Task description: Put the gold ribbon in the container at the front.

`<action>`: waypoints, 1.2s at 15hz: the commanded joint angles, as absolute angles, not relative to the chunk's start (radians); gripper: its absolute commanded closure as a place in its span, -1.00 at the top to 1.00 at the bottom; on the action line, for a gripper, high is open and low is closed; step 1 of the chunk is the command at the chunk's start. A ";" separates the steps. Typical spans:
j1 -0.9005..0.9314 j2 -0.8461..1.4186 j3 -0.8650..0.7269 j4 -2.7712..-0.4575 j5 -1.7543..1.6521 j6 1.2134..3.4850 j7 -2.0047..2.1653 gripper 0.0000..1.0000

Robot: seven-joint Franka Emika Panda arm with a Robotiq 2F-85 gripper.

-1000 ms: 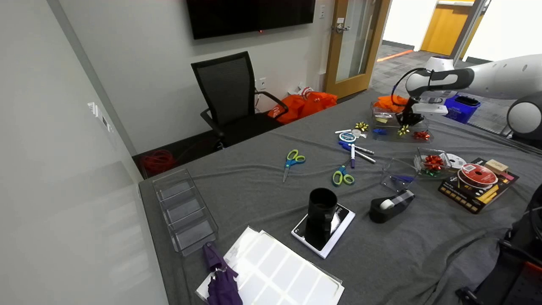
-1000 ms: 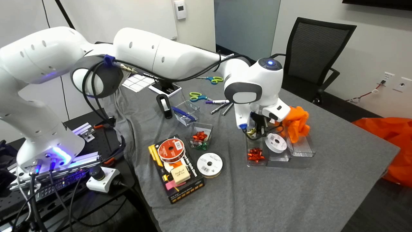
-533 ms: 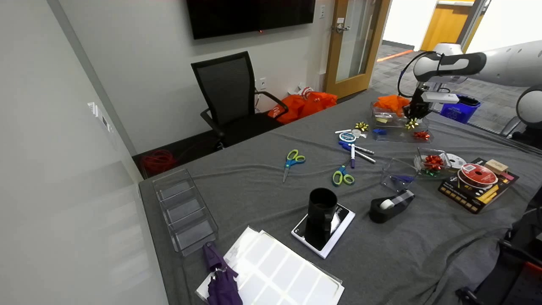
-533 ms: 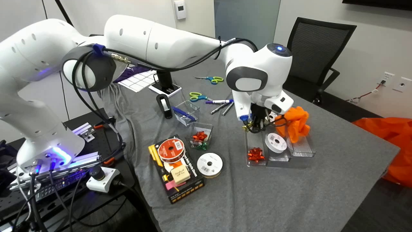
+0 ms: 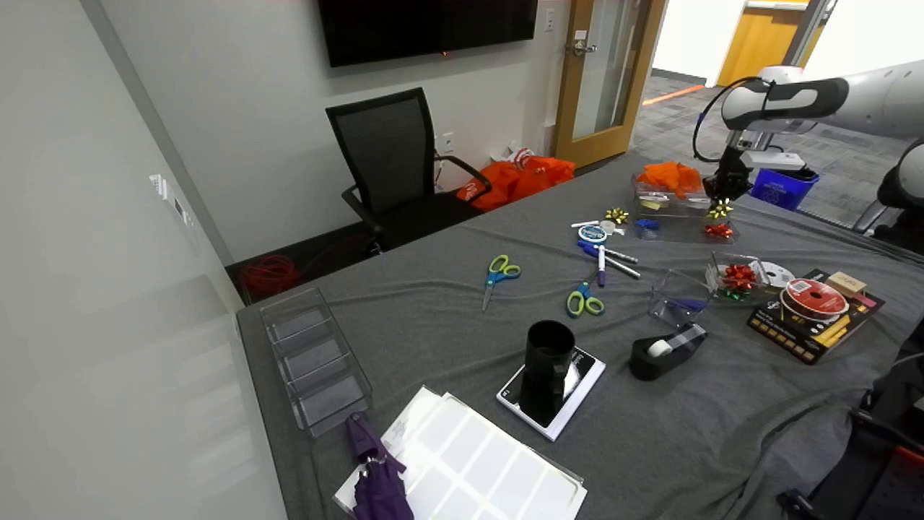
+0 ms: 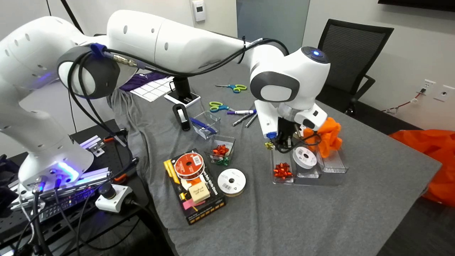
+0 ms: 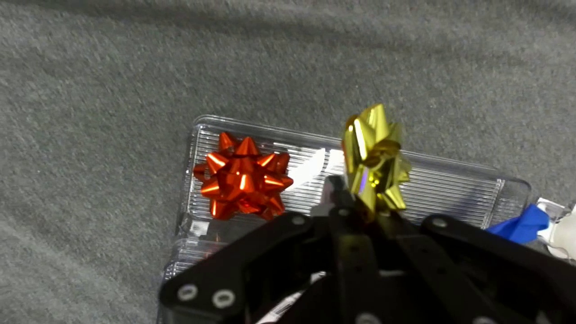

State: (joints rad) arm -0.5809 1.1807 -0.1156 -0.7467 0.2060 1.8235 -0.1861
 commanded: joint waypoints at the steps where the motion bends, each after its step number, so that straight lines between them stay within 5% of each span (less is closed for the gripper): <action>1: -0.581 1.181 -0.116 -0.748 0.206 1.824 -0.187 -0.96; 18: -0.572 1.070 -0.122 -0.987 0.170 1.928 -0.326 -0.99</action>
